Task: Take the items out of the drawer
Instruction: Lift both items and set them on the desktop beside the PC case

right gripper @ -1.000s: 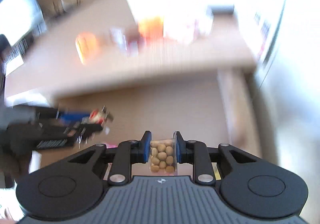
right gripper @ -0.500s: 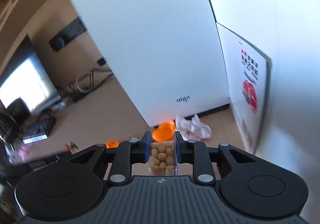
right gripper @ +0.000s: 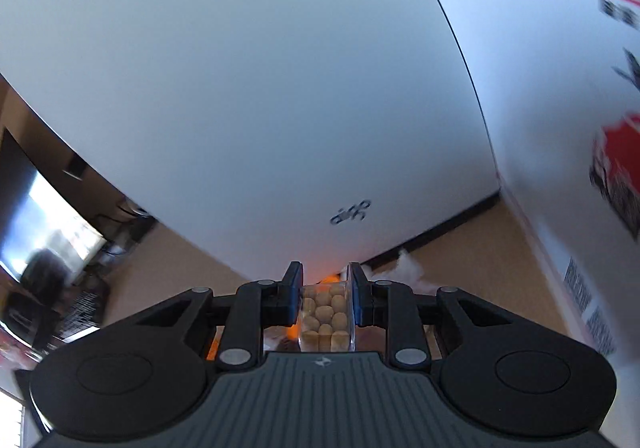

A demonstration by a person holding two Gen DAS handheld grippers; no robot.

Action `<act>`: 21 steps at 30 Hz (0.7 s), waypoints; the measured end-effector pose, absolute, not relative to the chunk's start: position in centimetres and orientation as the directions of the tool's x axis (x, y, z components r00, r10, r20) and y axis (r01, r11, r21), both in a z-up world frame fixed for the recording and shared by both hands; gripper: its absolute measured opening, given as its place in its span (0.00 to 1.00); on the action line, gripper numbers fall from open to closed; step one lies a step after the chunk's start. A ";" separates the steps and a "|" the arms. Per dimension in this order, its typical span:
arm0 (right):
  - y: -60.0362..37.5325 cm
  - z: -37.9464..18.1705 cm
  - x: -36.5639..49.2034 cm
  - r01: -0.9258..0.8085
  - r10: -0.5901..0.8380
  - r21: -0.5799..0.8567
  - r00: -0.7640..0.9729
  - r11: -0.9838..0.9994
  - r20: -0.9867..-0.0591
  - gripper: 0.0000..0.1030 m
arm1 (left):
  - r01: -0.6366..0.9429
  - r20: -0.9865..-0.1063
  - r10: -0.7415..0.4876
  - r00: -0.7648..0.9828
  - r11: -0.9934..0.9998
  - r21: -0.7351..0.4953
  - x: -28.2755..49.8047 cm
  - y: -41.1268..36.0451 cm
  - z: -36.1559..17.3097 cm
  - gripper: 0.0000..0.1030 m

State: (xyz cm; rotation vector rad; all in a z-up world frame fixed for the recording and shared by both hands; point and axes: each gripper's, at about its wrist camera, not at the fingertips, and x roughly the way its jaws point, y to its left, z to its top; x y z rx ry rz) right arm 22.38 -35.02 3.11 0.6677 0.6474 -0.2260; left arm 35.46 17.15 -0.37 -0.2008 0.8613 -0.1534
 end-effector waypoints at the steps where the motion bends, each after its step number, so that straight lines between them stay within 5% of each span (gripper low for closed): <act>1: -35.2 3.1 22.7 0.386 0.008 0.500 0.786 0.775 -0.618 0.23 | 0.048 -0.730 -0.209 0.650 0.971 -0.236 35.5 17.3 -0.4 0.34; 15: -31.9 2.6 25.4 0.409 -0.318 -0.003 0.706 0.913 -0.633 0.39 | -0.014 -0.673 -0.167 0.721 0.967 -0.255 34.7 19.8 1.5 0.34; 18: -31.6 3.9 24.8 0.423 -0.344 -0.015 0.717 0.906 -0.606 0.50 | -0.024 -0.666 -0.155 0.730 0.968 -0.251 34.4 20.0 1.9 0.34; 21: -31.3 5.6 23.9 0.426 -0.346 -0.007 0.726 0.905 -0.595 0.50 | -0.034 -0.675 -0.114 0.729 0.979 -0.203 33.9 19.6 2.2 0.34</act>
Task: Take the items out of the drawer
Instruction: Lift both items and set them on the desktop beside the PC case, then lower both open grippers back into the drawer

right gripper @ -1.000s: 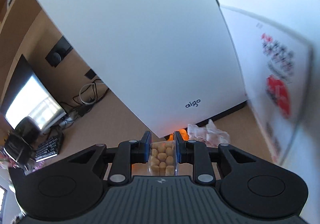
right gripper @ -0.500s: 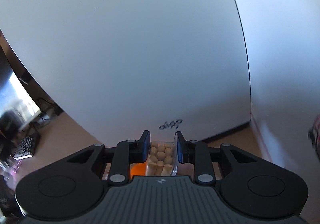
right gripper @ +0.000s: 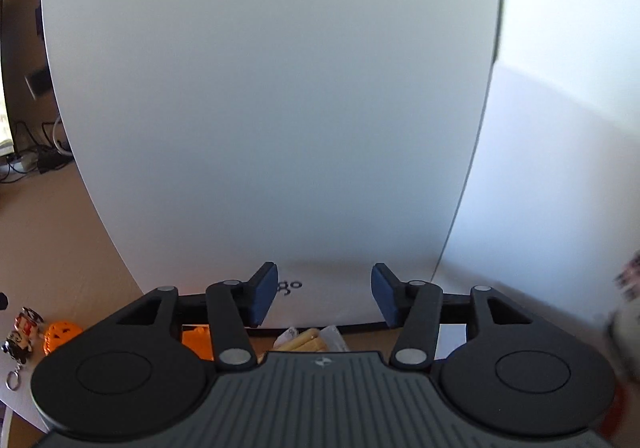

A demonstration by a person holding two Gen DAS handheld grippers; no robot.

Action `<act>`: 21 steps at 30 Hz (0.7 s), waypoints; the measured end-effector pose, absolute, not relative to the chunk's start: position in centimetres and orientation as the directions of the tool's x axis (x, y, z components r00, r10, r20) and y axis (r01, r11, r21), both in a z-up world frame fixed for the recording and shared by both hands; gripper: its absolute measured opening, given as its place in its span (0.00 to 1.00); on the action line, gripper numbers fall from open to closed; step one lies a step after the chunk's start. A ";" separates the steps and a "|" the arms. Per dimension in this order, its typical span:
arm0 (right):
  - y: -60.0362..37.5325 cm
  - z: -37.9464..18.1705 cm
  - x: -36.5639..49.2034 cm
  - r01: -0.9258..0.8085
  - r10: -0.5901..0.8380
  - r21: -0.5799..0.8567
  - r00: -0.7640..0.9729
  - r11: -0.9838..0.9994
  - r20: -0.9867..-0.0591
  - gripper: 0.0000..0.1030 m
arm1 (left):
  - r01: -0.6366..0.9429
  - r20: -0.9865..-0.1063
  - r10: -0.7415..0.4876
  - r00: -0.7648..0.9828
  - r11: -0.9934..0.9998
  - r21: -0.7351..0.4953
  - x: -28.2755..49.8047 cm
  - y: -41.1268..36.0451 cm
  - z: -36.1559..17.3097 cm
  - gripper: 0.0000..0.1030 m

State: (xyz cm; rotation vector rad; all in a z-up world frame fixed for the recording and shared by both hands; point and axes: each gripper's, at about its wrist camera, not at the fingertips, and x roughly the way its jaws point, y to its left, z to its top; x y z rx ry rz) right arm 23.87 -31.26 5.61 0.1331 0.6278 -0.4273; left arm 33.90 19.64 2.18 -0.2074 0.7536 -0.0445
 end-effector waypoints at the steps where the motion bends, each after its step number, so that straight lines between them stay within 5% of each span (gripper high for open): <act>1: -31.1 6.2 23.4 0.423 -0.341 0.000 0.731 0.906 -0.591 0.52 | -0.034 -0.679 -0.103 0.727 0.982 -0.185 33.8 19.5 2.2 0.34; 12: -26.0 6.0 17.5 0.356 -0.290 -0.038 0.693 0.934 -0.660 0.63 | 0.071 -0.690 -0.175 0.702 0.982 -0.177 30.2 17.5 2.4 0.34; 21: -24.4 -0.7 13.1 0.335 -0.215 -0.036 0.513 0.942 -0.831 0.63 | 0.567 -0.765 -0.433 0.477 0.816 -0.109 24.9 9.5 0.5 0.34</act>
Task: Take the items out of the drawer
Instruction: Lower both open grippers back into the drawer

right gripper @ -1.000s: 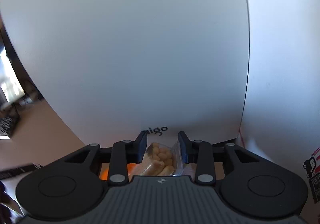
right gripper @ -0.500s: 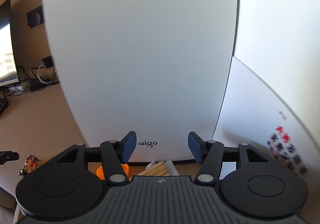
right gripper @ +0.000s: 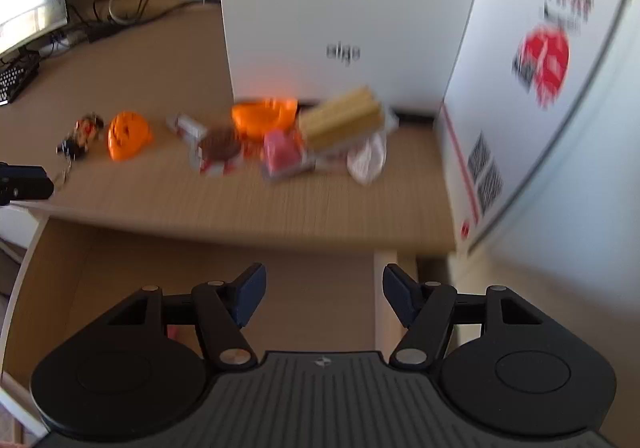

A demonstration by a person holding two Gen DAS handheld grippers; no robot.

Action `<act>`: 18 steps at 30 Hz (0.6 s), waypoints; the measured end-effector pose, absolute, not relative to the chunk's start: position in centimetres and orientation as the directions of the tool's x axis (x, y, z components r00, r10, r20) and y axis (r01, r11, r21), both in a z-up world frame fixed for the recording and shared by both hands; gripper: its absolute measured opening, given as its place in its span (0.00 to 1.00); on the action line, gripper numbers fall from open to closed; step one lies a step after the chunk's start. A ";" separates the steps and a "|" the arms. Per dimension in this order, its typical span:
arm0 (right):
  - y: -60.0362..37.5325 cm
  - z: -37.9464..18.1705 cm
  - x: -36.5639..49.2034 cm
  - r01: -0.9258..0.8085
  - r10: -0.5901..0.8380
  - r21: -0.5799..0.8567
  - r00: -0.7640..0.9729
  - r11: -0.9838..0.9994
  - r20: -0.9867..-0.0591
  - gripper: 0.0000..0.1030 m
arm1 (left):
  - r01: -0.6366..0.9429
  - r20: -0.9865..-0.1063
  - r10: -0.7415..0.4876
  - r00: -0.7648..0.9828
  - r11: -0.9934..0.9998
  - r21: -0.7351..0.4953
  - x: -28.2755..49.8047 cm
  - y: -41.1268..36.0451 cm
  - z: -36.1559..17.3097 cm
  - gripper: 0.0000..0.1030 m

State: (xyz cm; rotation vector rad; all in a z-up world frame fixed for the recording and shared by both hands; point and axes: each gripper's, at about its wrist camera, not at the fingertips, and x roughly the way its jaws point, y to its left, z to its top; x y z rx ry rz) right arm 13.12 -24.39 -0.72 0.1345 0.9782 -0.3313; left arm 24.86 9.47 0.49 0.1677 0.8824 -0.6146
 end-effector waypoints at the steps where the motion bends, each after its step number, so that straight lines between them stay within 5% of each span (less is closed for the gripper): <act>1: -24.0 -0.9 12.3 0.334 -0.207 -0.033 0.499 0.942 -0.841 0.63 | 0.619 -0.789 -0.430 0.439 0.781 -0.080 24.3 8.2 -0.3 0.36; 7: -22.9 -2.8 11.7 0.312 -0.173 -0.035 0.427 0.949 -0.887 0.63 | 0.755 -0.900 -0.303 0.313 0.655 0.042 23.2 3.3 -6.6 0.35; 18: -21.9 -4.9 11.8 0.273 -0.104 -0.003 0.358 0.962 -0.928 0.64 | 0.766 -0.933 -0.331 0.141 0.634 -0.109 25.1 1.2 -11.3 0.50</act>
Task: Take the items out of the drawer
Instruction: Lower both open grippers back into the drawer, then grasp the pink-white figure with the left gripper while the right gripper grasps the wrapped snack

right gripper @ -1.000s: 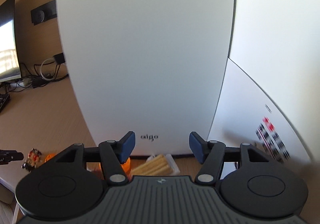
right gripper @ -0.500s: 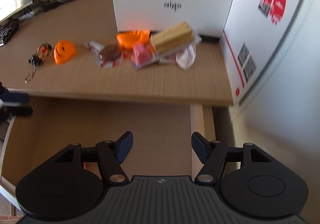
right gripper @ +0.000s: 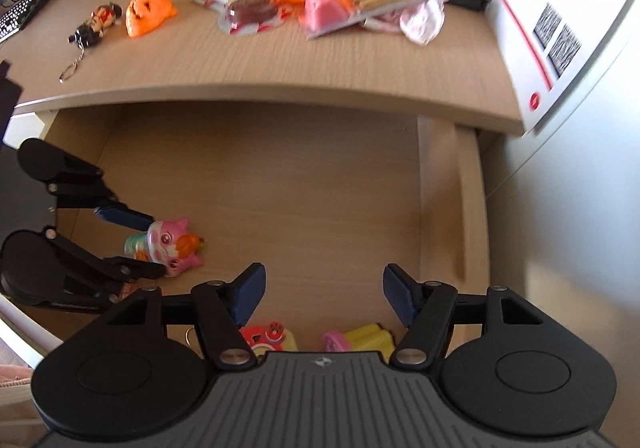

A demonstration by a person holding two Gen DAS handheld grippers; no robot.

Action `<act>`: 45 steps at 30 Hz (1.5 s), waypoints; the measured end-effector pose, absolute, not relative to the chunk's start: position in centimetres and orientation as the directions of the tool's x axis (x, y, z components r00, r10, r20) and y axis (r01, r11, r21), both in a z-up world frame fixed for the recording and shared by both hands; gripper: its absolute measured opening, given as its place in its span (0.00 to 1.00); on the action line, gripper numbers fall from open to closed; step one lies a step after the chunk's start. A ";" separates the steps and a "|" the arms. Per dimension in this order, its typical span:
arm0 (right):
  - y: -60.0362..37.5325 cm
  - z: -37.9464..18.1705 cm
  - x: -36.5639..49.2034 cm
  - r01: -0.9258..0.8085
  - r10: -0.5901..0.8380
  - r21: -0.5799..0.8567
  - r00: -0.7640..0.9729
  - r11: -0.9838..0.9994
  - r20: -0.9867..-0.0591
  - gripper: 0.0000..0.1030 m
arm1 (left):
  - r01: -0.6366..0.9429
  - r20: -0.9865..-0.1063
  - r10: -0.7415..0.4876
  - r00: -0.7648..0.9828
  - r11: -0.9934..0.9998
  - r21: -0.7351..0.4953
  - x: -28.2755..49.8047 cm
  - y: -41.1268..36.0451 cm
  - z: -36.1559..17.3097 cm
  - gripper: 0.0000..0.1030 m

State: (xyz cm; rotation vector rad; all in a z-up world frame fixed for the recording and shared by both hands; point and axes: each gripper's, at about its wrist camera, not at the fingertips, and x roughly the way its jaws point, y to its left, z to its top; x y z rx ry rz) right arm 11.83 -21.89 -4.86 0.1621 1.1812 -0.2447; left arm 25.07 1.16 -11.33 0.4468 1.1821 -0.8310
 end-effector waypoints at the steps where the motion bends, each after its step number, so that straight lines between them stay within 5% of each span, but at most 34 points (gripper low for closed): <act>1: -21.8 -5.0 11.9 0.273 -0.103 -0.003 0.354 0.962 -0.930 0.64 | 0.753 -0.932 -0.334 0.141 0.647 -0.118 25.3 1.0 -11.5 0.47; 9: -22.4 -5.1 11.8 0.305 -0.079 0.031 0.341 0.952 -0.937 0.65 | 0.622 -0.918 -0.393 0.059 0.733 -0.274 27.1 2.5 -11.9 0.42; 16: -19.8 -6.0 14.1 0.234 0.074 0.149 0.299 0.961 -0.951 0.68 | 0.430 -0.841 -0.475 0.260 0.836 -0.339 26.0 8.8 -4.9 0.40; 24: -13.8 -9.8 19.6 0.206 0.380 0.383 0.054 0.900 -0.923 0.68 | 0.244 -0.797 -0.371 0.476 0.927 -0.286 22.9 15.3 0.8 0.40; 30: -9.4 -12.6 22.8 0.232 0.432 0.394 -0.147 0.890 -0.890 0.68 | 0.160 -0.782 -0.336 0.525 0.941 -0.297 21.1 17.7 1.6 0.40; 33: -7.7 -13.4 23.8 0.221 0.403 0.361 -0.189 0.906 -0.895 0.60 | 0.131 -0.772 -0.331 0.542 0.941 -0.311 20.3 18.5 1.5 0.40; 37: -6.5 -13.9 24.8 0.187 0.346 0.311 -0.203 0.932 -0.916 0.30 | 0.100 -0.768 -0.319 0.556 0.943 -0.319 19.6 19.5 1.6 0.40; 42: -7.9 -13.5 25.9 0.215 0.341 0.308 -0.136 0.927 -0.930 0.16 | 0.074 -0.770 -0.305 0.561 0.944 -0.321 19.7 19.9 1.5 0.40; 45: -10.6 -12.9 26.7 0.283 0.341 0.312 -0.058 0.907 -0.938 0.16 | 0.076 -0.769 -0.303 0.563 0.946 -0.317 19.9 19.7 1.7 0.40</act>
